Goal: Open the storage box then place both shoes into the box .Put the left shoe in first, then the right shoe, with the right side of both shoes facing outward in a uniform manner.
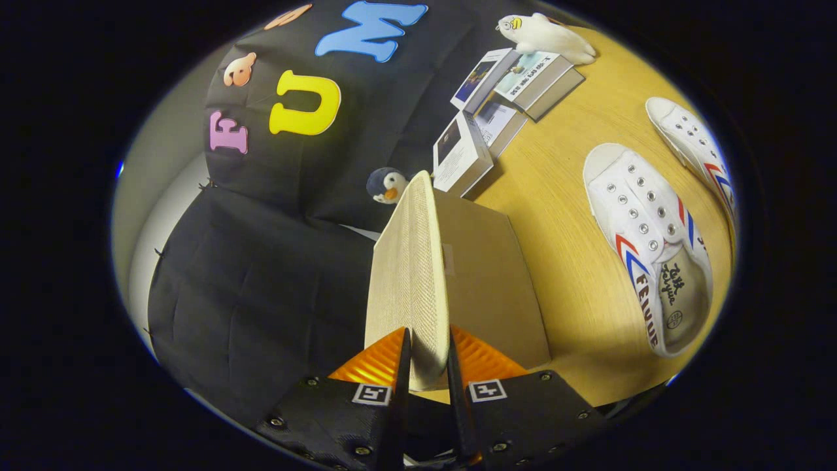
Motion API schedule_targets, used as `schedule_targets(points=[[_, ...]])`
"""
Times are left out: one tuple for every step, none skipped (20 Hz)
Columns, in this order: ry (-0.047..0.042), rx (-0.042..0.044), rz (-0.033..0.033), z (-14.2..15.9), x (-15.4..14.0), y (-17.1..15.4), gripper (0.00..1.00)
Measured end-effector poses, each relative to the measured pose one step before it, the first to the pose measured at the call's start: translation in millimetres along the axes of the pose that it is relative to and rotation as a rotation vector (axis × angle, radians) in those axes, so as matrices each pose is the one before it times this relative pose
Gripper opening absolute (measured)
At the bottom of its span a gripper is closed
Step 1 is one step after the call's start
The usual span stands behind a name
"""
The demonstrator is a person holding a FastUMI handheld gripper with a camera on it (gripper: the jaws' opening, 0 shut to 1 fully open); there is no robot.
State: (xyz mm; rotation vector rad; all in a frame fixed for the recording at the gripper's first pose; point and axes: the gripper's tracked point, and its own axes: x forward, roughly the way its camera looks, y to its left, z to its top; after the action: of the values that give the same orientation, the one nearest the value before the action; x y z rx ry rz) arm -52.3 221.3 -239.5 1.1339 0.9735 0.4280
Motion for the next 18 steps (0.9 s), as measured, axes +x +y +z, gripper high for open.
schedule_targets(points=[[0.00398,-0.02685,-0.00681,-3.48,0.79,-0.21,0.29],[-0.04705,0.00965,-0.02299,10.32,-19.36,-0.76,0.29],[0.00437,0.00009,0.00865,1.82,18.53,1.86,0.02],[0.01448,-0.00929,-0.00403,-3.82,-4.94,3.46,0.02],[0.01149,-0.01471,-0.00647,-2.44,-0.80,2.38,0.02],[0.00815,-0.01303,0.01077,-1.06,-2.23,7.33,0.02],[0.00123,0.00053,0.02842,0.93,-1.78,12.82,0.02],[-0.00476,-0.00408,0.02518,3.14,-1.91,13.01,0.02],[-0.00723,-0.01362,0.01791,2.16,-1.24,12.73,0.02],[-0.00265,-0.02101,0.01419,2.65,-1.06,11.70,0.02],[-0.00125,-0.02343,0.01310,1.28,-0.66,11.63,0.02],[-0.00021,-0.02142,0.00939,0.63,0.79,11.55,0.02],[-0.00282,-0.01803,0.00237,1.69,1.01,9.32,0.02],[0.00022,-0.02255,0.00469,0.11,1.50,10.14,0.02],[0.00212,-0.02585,0.00463,-0.04,2.63,9.23,0.02],[0.00215,-0.02597,0.00194,-0.53,1.81,8.44,0.02],[0.00357,-0.02257,0.00324,-0.85,3.14,7.80,0.02],[-0.00055,-0.01625,0.00543,-0.53,3.29,8.52,0.03]])
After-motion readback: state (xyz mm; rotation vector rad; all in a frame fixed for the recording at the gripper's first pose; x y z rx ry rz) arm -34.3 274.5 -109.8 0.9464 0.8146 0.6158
